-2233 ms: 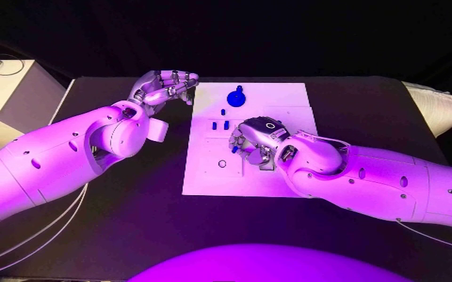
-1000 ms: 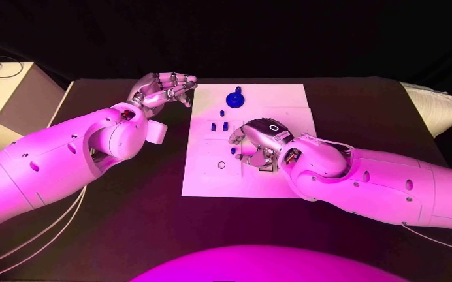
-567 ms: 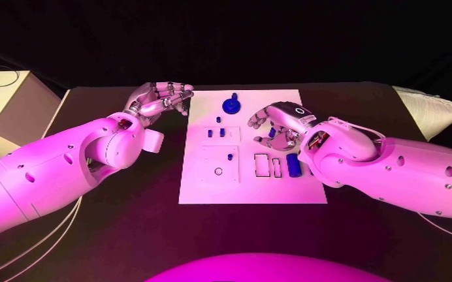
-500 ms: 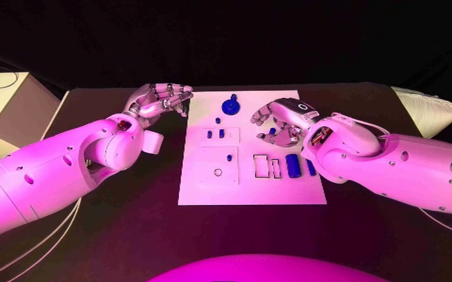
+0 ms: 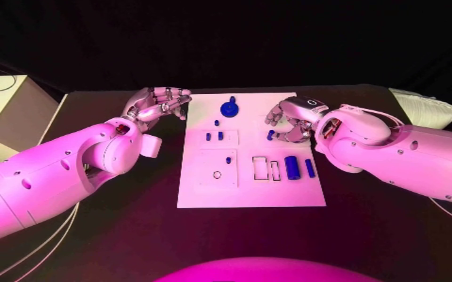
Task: Assemble the parts on the task board
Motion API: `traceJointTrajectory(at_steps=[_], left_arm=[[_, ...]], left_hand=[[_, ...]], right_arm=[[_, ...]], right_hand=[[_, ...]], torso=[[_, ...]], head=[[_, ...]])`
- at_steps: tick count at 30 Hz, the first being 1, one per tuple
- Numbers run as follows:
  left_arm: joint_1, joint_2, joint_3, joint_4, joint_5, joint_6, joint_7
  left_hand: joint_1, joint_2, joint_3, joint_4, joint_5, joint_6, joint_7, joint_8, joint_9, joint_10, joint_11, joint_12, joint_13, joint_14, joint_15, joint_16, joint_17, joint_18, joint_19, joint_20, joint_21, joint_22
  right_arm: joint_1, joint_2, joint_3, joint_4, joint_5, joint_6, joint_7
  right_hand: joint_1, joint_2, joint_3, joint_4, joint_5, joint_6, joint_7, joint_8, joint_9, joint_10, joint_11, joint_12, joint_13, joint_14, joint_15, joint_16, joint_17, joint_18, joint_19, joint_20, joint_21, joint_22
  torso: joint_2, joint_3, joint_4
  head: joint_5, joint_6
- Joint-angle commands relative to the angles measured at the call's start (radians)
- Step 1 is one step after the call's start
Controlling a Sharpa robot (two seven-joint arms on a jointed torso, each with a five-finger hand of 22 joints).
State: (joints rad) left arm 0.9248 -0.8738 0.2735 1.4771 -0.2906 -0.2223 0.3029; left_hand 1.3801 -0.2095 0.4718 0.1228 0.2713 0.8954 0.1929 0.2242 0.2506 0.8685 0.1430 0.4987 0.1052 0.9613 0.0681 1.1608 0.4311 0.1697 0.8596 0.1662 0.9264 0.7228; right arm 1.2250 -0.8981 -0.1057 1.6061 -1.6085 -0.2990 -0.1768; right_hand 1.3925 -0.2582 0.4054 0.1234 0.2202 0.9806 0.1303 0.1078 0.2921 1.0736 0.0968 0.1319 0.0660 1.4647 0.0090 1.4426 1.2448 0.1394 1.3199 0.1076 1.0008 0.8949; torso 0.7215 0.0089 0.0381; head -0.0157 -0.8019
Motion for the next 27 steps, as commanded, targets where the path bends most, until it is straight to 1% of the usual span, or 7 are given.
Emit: traceJointTrajectory(at_steps=[1, 5, 10, 15, 17, 22, 27], left_arm=[[0.0, 0.0, 0.001, 0.003, 0.006, 0.015, 0.008], [0.0, 0.0, 0.001, 0.003, 0.006, 0.015, 0.008], [0.0, 0.0, 0.001, 0.003, 0.006, 0.015, 0.008], [0.0, 0.0, 0.001, 0.003, 0.006, 0.014, 0.008], [0.0, 0.0, 0.001, 0.003, 0.006, 0.014, 0.008], [0.0, 0.0, 0.001, 0.003, 0.006, 0.014, 0.008], [0.0, -0.001, 0.001, 0.002, 0.006, 0.014, 0.007]], left_hand=[[0.012, -0.001, -0.004, 0.0, -0.002, 0.005, 0.001, 0.006, 0.001, -0.007, -0.003, 0.003, -0.001, 0.001, 0.002, -0.006, -0.001, 0.014, 0.006, 0.002, -0.007, -0.001], [0.012, -0.001, -0.004, 0.0, -0.002, 0.005, 0.001, 0.006, 0.001, -0.007, -0.003, 0.003, -0.001, 0.001, 0.002, -0.006, -0.001, 0.014, 0.006, 0.002, -0.007, -0.001], [0.012, -0.001, -0.004, 0.0, -0.002, 0.005, 0.001, 0.006, 0.001, -0.007, -0.003, 0.003, -0.001, 0.001, 0.002, -0.006, -0.001, 0.014, 0.006, 0.002, -0.007, -0.001], [0.012, -0.001, -0.004, 0.0, -0.002, 0.005, 0.001, 0.006, 0.001, -0.007, -0.003, 0.003, -0.001, 0.001, 0.002, -0.006, -0.001, 0.014, 0.006, 0.002, -0.007, -0.001], [0.012, -0.001, -0.004, 0.0, -0.002, 0.005, 0.001, 0.006, 0.001, -0.007, -0.003, 0.003, -0.001, 0.001, 0.002, -0.006, -0.001, 0.014, 0.006, 0.002, -0.007, -0.001], [0.012, -0.001, -0.006, 0.001, -0.002, 0.004, 0.001, 0.006, 0.001, -0.008, -0.003, 0.004, -0.001, 0.001, 0.002, -0.006, -0.002, 0.014, 0.007, 0.002, -0.008, -0.003], [0.012, -0.001, -0.006, 0.001, -0.002, 0.004, 0.001, 0.006, 0.001, -0.008, -0.003, 0.004, -0.001, 0.001, 0.002, -0.006, -0.002, 0.014, 0.007, 0.002, -0.008, -0.003]], right_arm=[[0.001, 0.002, -0.001, -0.002, -0.044, 0.101, -0.005], [0.001, 0.005, -0.003, -0.005, -0.051, 0.121, -0.011], [0.001, 0.012, -0.004, -0.011, -0.061, 0.12, -0.021], [0.001, 0.022, -0.005, -0.016, -0.067, 0.103, -0.029], [0.001, 0.026, -0.006, -0.018, -0.068, 0.097, -0.03], [-0.001, 0.035, -0.007, -0.023, -0.069, 0.08, -0.031], [-0.003, 0.042, -0.008, -0.027, -0.069, 0.064, -0.033]], right_hand=[[-0.001, -0.011, -0.009, 0.002, -0.005, -0.001, -0.009, -0.004, 0.0, -0.008, -0.003, 0.005, 0.0, 0.043, 0.001, 0.003, -0.002, -0.009, 0.007, 0.0, 0.0, -0.001], [-0.001, -0.011, -0.013, 0.004, -0.006, 0.001, -0.011, -0.003, 0.001, -0.006, -0.003, 0.007, 0.0, 0.043, 0.001, 0.002, -0.004, -0.009, 0.006, 0.0, -0.001, 0.0], [0.01, 0.0, -0.009, 0.009, -0.006, 0.011, -0.011, 0.001, 0.002, 0.003, -0.005, 0.014, 0.001, 0.043, -0.001, 0.004, -0.001, -0.01, 0.009, -0.001, 0.003, 0.006], [0.021, 0.014, 0.016, 0.021, -0.005, 0.03, -0.007, 0.009, 0.005, 0.027, -0.009, 0.025, 0.002, 0.044, -0.005, 0.008, 0.006, -0.011, 0.014, -0.004, 0.01, 0.018], [0.024, 0.018, 0.03, 0.026, -0.005, 0.038, -0.006, 0.012, 0.006, 0.038, -0.012, 0.027, 0.002, 0.045, -0.007, 0.01, 0.01, -0.012, 0.017, -0.006, 0.014, 0.024], [0.023, 0.021, 0.061, 0.038, -0.006, 0.053, -0.003, 0.019, 0.01, 0.07, -0.02, 0.032, 0.004, 0.046, -0.013, 0.013, 0.016, -0.013, 0.021, -0.011, 0.021, 0.035], [0.019, 0.021, 0.078, 0.046, -0.006, 0.062, -0.001, 0.024, 0.013, 0.09, -0.024, 0.033, 0.005, 0.047, -0.016, 0.015, 0.018, -0.014, 0.023, -0.014, 0.023, 0.039]], torso=[[0.001, -0.0007, 0.0009], [0.0, -0.0007, 0.0011], [-0.001, -0.0015, 0.0009], [0.0, -0.001, 0.0001], [0.0, -0.0011, 0.0009], [0.0, -0.001, 0.0021], [0.002, -0.0004, 0.0025]], head=[[-0.001, -0.002], [-0.001, -0.003], [-0.003, -0.002], [-0.003, 0.0], [-0.005, 0.0], [-0.006, 0.0], [-0.005, -0.003]])
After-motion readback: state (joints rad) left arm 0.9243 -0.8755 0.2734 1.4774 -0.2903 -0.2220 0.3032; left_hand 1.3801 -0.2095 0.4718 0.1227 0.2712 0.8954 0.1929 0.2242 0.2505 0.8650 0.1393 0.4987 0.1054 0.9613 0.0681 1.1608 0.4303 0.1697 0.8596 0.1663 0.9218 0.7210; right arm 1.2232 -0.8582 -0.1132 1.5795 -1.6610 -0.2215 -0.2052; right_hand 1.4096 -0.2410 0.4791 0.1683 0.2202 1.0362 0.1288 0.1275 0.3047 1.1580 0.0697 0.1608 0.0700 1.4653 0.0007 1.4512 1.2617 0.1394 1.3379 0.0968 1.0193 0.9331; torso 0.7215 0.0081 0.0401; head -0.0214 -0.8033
